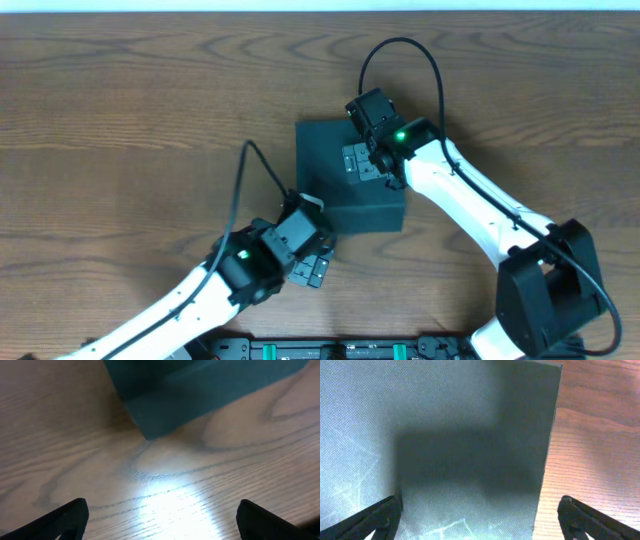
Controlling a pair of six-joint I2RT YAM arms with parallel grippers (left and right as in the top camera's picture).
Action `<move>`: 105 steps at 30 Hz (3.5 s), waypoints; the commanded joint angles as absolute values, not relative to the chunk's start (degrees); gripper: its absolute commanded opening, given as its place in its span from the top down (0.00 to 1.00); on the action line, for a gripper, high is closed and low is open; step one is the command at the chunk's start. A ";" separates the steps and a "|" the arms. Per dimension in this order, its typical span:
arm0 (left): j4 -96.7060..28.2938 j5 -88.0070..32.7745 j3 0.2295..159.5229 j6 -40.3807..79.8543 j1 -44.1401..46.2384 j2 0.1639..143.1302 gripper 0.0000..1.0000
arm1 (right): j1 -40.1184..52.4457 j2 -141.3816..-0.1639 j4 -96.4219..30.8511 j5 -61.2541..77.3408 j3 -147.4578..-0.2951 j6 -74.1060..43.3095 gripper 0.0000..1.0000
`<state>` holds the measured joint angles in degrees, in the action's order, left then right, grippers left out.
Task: Pack container
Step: 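Press the closed lid down with both grippers on top of the box, then lift both grippers off the lid and move them to the box sides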
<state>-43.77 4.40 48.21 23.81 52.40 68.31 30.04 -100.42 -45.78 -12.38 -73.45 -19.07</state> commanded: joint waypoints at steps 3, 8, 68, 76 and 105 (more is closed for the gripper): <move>-42.74 9.41 47.94 25.76 54.13 72.31 0.05 | 29.43 -104.05 -46.11 -13.47 -72.31 -19.92 0.01; -40.82 11.57 47.94 26.00 55.33 76.82 0.05 | 29.43 -104.05 -45.54 -13.47 -72.29 -19.92 0.01; -39.05 39.05 55.55 32.86 61.84 80.77 0.05 | 29.43 -97.21 -42.68 -13.04 -72.34 -21.23 0.01; -48.64 39.03 56.36 33.45 56.34 65.78 0.05 | 27.14 -84.51 -52.16 -13.47 -72.31 -24.73 0.01; -48.03 16.43 56.36 26.76 26.98 70.94 0.05 | 23.33 -83.59 -48.97 -5.98 -54.57 -27.03 0.01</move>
<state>-47.97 16.62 55.94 27.49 27.16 70.85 23.57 -83.50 -49.84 -6.22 -56.01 -25.74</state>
